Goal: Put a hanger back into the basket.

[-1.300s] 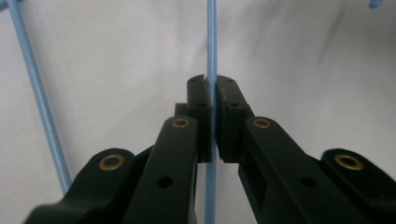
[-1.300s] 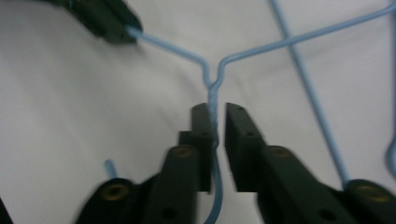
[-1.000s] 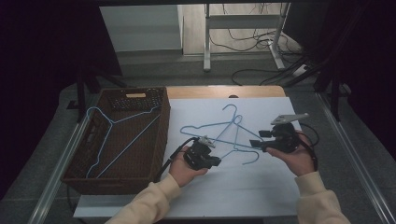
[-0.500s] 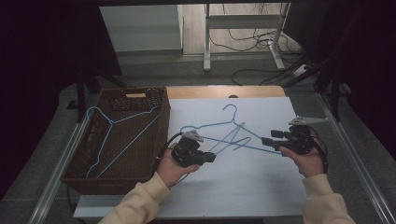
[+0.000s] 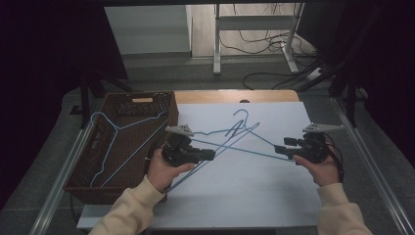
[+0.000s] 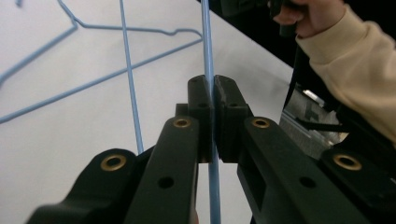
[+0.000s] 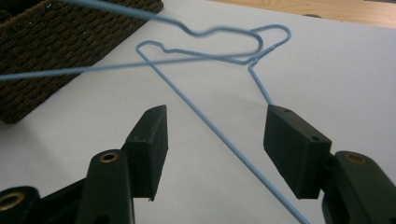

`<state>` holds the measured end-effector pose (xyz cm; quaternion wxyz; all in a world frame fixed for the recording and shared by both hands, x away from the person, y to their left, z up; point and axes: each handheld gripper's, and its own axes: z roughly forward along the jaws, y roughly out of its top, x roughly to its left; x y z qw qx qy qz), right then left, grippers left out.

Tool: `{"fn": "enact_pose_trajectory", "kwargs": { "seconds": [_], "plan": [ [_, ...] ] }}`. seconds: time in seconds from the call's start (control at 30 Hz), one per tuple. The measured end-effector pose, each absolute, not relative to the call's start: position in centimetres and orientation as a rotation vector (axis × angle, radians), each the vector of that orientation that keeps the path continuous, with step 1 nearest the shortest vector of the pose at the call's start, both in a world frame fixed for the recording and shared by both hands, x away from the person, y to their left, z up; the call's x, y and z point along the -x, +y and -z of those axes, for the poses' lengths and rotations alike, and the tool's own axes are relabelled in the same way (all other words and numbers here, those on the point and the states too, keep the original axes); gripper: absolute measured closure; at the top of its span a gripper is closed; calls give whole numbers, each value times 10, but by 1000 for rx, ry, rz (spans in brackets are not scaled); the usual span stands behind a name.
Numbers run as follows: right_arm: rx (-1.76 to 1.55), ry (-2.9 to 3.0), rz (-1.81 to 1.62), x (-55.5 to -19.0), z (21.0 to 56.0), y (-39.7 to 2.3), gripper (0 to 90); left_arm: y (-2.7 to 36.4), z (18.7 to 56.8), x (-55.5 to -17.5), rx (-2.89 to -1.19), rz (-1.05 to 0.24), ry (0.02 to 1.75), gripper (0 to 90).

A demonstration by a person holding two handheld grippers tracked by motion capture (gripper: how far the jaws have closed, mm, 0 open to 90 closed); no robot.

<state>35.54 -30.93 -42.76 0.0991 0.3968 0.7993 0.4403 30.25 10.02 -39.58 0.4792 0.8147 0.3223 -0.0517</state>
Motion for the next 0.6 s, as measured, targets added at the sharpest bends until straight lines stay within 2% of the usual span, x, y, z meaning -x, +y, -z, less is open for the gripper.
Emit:
{"fn": "enact_pose_trajectory", "kwargs": {
  "seconds": [0.6],
  "plan": [
    [-1152, 2424, -1274, -356, 438, -300, 390, 162, 371, -299, -1894, 111, 794, 868]
  ]
}}
